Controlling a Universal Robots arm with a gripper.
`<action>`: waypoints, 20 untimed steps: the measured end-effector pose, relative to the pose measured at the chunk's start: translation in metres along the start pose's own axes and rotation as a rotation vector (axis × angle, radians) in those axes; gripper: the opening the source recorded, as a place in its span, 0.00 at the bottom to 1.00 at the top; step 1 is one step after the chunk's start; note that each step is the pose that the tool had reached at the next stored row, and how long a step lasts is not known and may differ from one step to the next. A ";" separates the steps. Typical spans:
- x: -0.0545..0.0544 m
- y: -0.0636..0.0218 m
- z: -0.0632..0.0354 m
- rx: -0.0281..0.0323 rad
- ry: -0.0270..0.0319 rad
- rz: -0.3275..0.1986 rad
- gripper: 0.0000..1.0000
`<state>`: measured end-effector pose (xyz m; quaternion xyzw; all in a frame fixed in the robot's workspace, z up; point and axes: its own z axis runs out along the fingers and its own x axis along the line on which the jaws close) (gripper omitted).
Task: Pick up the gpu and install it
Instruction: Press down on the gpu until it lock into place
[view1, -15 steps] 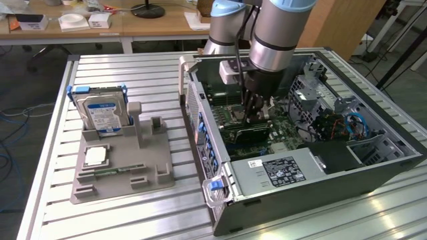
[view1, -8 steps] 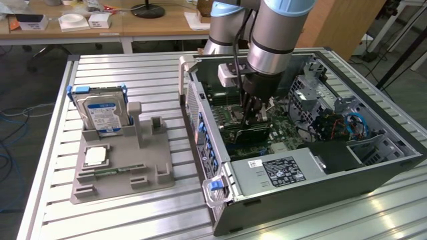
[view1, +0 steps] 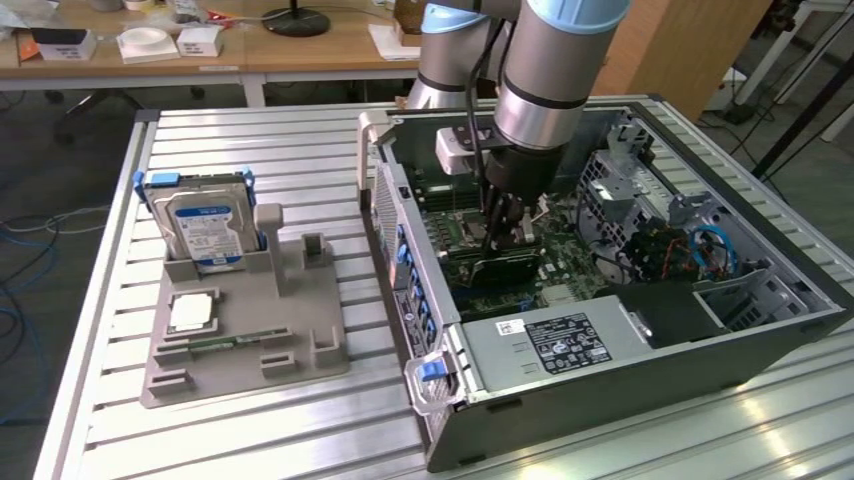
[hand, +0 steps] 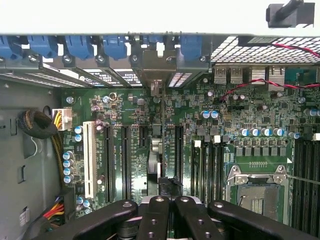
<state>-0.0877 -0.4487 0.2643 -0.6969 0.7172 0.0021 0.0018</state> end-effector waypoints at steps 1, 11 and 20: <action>0.000 0.0000 0.0000 0.0000 0.0000 0.000 0.11; 0.000 0.0000 0.0014 0.0001 0.0003 0.000 0.11; 0.000 0.0001 -0.0090 0.0002 -0.0014 0.001 0.11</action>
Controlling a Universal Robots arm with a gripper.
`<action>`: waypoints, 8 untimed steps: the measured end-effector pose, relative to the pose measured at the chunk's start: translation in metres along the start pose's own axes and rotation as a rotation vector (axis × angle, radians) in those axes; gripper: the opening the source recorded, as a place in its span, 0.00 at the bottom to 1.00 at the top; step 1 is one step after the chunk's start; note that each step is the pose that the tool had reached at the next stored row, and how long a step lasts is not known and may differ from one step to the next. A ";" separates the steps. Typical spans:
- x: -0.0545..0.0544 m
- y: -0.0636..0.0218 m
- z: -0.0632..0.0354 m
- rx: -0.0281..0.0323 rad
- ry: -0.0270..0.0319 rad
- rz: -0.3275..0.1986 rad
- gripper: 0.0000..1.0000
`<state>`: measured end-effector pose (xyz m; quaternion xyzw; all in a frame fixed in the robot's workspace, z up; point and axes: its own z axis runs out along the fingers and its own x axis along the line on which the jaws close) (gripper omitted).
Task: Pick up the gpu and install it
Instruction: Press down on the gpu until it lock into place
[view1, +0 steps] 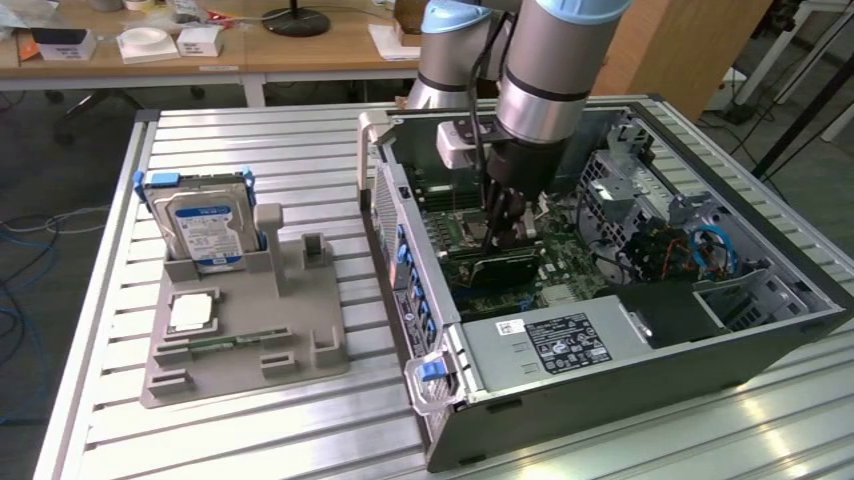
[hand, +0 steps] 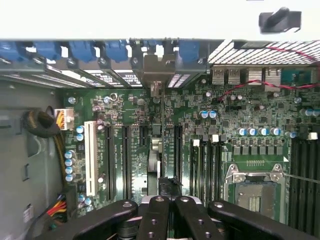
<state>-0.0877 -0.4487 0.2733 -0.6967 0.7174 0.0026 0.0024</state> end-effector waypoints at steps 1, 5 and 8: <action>0.001 -0.0001 -0.0010 0.0000 0.0001 0.000 0.11; 0.008 -0.0002 -0.0014 -0.0001 0.0003 0.003 0.11; 0.010 -0.0008 0.0010 -0.0001 -0.0028 0.003 0.11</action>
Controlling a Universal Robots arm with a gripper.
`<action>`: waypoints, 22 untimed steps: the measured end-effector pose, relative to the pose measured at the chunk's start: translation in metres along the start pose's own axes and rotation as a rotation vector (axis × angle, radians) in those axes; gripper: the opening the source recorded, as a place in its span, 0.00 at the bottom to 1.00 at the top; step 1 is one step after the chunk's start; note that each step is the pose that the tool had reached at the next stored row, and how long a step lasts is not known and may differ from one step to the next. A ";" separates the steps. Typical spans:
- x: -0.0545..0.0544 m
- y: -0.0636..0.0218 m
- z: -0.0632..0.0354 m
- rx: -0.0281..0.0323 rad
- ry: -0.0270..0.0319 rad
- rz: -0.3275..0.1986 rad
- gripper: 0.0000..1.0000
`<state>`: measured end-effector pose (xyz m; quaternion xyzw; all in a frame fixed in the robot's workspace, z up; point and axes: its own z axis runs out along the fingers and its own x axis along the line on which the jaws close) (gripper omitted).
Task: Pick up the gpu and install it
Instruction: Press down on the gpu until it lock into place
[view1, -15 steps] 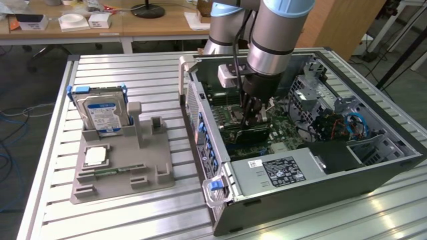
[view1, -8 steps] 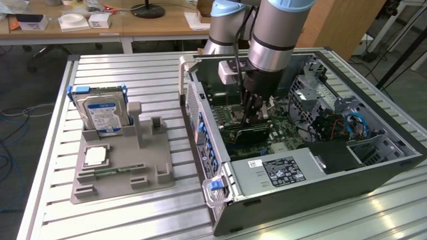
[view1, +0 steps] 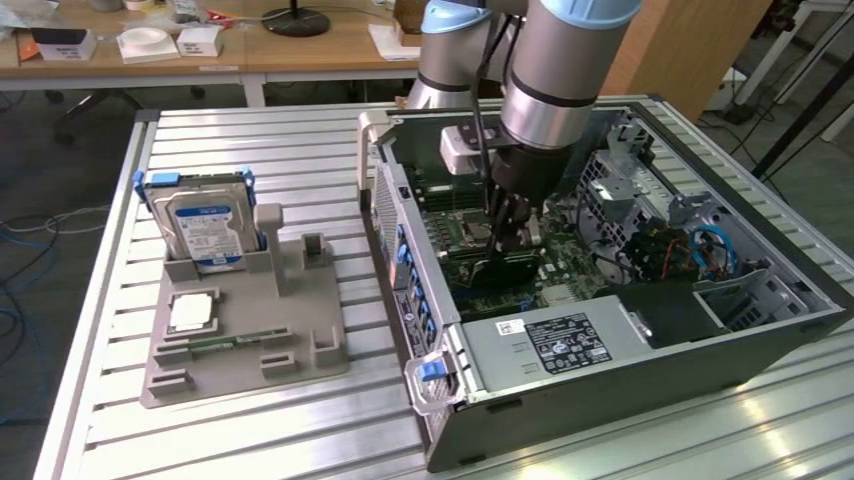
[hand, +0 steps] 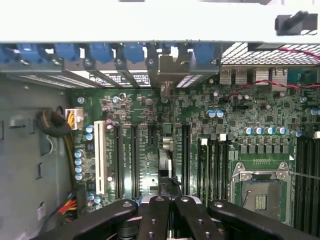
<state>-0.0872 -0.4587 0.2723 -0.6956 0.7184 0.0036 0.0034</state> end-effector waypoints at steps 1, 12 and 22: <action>0.000 -0.0006 0.0012 -0.0002 -0.0025 0.000 0.11; 0.000 -0.0015 0.0085 0.0006 -0.0131 0.001 0.11; 0.000 -0.0015 0.0101 0.0013 -0.0154 0.001 0.11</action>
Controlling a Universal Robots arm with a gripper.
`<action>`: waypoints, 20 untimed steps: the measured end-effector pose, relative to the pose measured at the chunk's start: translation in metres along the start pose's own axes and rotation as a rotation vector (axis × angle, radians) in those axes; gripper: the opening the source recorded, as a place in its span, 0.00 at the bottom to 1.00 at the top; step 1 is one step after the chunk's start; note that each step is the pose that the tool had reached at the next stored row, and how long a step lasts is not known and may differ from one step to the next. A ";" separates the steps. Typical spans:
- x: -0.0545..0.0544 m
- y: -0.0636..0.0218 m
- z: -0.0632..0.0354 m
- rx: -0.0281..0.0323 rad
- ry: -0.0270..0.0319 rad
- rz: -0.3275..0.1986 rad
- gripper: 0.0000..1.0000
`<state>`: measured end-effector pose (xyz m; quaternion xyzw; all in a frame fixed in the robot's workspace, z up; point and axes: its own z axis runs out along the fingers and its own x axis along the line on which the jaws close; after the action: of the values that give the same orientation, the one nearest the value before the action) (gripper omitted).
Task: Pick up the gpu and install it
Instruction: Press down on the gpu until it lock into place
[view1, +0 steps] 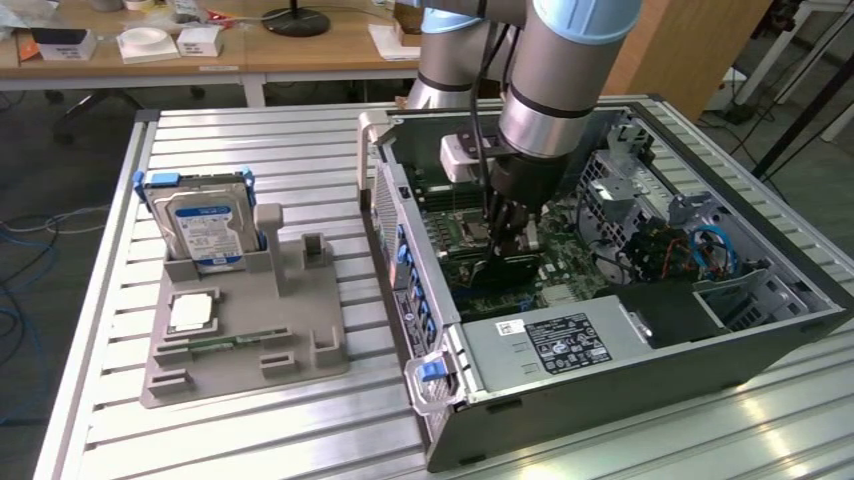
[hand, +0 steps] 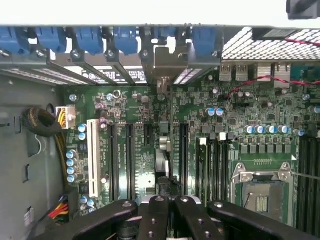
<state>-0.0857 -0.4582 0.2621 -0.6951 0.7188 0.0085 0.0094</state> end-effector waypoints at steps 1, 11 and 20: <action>0.000 0.0000 -0.0034 0.0009 -0.0008 0.000 0.11; 0.000 0.0199 -0.0200 -0.0004 0.0019 0.000 0.11; 0.000 0.0373 -0.0280 -0.0109 -0.0011 0.001 0.11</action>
<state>-0.1229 -0.4575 0.2900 -0.6949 0.7189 0.0128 0.0059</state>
